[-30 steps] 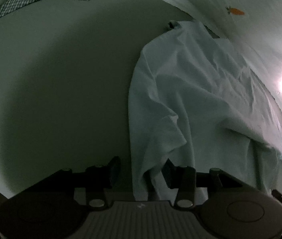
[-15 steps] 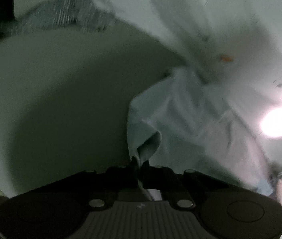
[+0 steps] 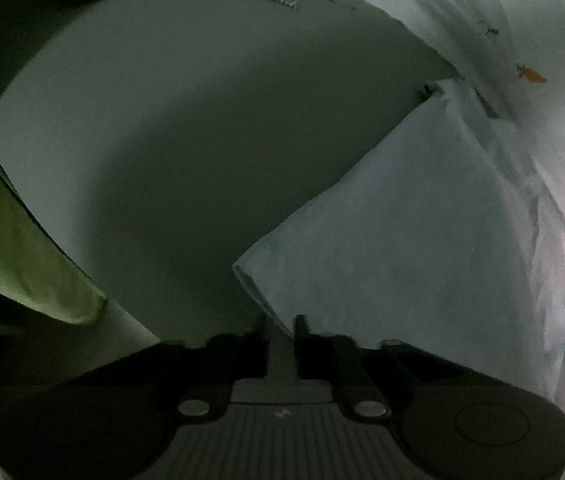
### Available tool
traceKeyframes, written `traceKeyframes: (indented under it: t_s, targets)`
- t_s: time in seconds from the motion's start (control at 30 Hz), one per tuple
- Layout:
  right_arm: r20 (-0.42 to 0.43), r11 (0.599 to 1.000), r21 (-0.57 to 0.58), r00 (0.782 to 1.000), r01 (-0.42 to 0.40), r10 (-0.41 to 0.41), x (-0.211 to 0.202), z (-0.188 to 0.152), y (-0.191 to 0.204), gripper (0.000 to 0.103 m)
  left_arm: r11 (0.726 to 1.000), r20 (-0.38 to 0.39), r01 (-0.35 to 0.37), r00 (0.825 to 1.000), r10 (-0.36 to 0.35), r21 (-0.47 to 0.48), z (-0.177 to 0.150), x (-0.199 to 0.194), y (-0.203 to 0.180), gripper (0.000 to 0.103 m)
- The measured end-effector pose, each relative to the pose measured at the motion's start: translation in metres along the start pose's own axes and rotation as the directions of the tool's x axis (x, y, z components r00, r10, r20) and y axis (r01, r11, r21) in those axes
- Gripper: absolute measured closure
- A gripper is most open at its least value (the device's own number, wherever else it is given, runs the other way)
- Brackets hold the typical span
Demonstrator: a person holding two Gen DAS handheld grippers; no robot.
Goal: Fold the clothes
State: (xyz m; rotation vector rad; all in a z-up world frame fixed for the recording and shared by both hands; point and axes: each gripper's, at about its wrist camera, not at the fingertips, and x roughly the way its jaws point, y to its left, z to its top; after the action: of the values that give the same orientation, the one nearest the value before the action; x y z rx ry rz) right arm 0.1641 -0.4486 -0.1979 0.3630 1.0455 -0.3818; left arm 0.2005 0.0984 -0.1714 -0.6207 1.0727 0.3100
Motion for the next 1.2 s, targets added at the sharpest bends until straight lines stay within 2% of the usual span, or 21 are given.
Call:
traceKeyframes:
  t_s: [0.03, 0.13, 0.17, 0.2, 0.27, 0.33, 0.4, 0.5, 0.67, 0.73, 0.8, 0.9, 0.97, 1.03, 1.13, 1.2]
  targets:
    - [0.025, 1.0, -0.01, 0.999, -0.026, 0.026, -0.001, 0.004, 0.006, 0.057, 1.0, 0.01, -0.002, 1.0, 0.002, 0.017, 0.004, -0.002, -0.001, 0.072]
    - [0.07, 0.993, -0.093, 0.994, -0.079, 0.086, 0.007, 0.018, 0.035, 0.047, 0.997, 0.033, -0.011, 0.999, 0.009, 0.073, 0.018, -0.002, -0.01, 0.062]
    - [0.072, 0.988, -0.128, 0.993, -0.088, 0.098, 0.011, 0.022, 0.046, 0.037, 0.996, 0.034, -0.007, 0.999, 0.004, 0.088, 0.023, -0.002, -0.013, 0.055]
    - [0.07, 0.982, -0.165, 0.992, -0.092, 0.104, 0.017, 0.027, 0.061, 0.031, 0.996, 0.036, 0.002, 0.999, -0.006, 0.095, 0.027, -0.003, -0.014, 0.047]
    - [0.07, 0.969, -0.222, 0.99, -0.106, 0.124, 0.027, 0.035, 0.09, 0.016, 0.995, 0.041, 0.027, 0.999, -0.031, 0.095, 0.033, -0.004, -0.015, 0.04]
    - [0.046, 0.954, -0.262, 0.985, -0.147, 0.165, 0.039, 0.039, 0.119, 0.013, 0.994, 0.043, 0.04, 0.998, -0.044, 0.1, 0.041, -0.005, -0.014, 0.038]
    - [0.029, 0.94, -0.285, 0.978, -0.19, 0.206, 0.052, 0.041, 0.149, 0.002, 0.993, 0.044, 0.023, 0.999, -0.028, 0.113, 0.053, -0.002, -0.014, 0.037]
    - [0.008, 0.926, -0.307, 0.972, -0.22, 0.233, 0.069, 0.042, 0.185, 0.0, 0.994, 0.057, 0.01, 0.998, -0.016, 0.105, 0.077, 0.0, -0.012, 0.035]
    - [0.035, 0.903, -0.37, 0.969, -0.216, 0.246, 0.094, 0.05, 0.235, 0.0, 0.996, 0.111, 0.013, 0.994, -0.023, 0.091, 0.122, 0.009, -0.013, 0.028]
    - [0.067, 0.897, -0.395, 0.968, -0.197, 0.242, 0.109, 0.059, 0.251, 0.0, 0.996, 0.117, 0.015, 0.993, -0.026, 0.09, 0.139, 0.019, -0.016, 0.028]
    - [0.106, 0.89, -0.422, 0.965, -0.173, 0.238, 0.125, 0.068, 0.266, 0.0, 0.997, 0.121, 0.033, 0.992, -0.042, 0.076, 0.155, 0.033, -0.022, 0.021]
    - [0.214, 0.887, -0.452, 0.954, -0.092, 0.208, 0.141, 0.079, 0.28, 0.0, 0.997, 0.147, 0.07, 0.986, -0.075, 0.036, 0.182, 0.058, -0.03, 0.018]
    - [0.246, 0.898, -0.437, 0.953, -0.054, 0.177, 0.154, 0.09, 0.284, 0.0, 0.997, 0.133, 0.075, 0.988, -0.079, 0.034, 0.203, 0.079, -0.041, 0.018]
    - [0.264, 0.917, -0.39, 0.943, -0.086, 0.201, 0.164, 0.102, 0.28, 0.0, 0.996, 0.107, 0.08, 0.991, -0.085, 0.048, 0.223, 0.099, -0.057, 0.018]
    - [0.342, 0.934, -0.349, 0.918, -0.072, 0.199, 0.174, 0.105, 0.278, 0.0, 0.988, 0.065, 0.101, 0.992, -0.109, 0.114, 0.249, 0.129, -0.085, 0.018]
    - [0.342, 0.934, -0.351, 0.918, -0.071, 0.198, 0.174, 0.105, 0.278, 0.0, 0.978, 0.043, 0.126, 0.99, -0.135, 0.169, 0.266, 0.152, -0.106, 0.018]
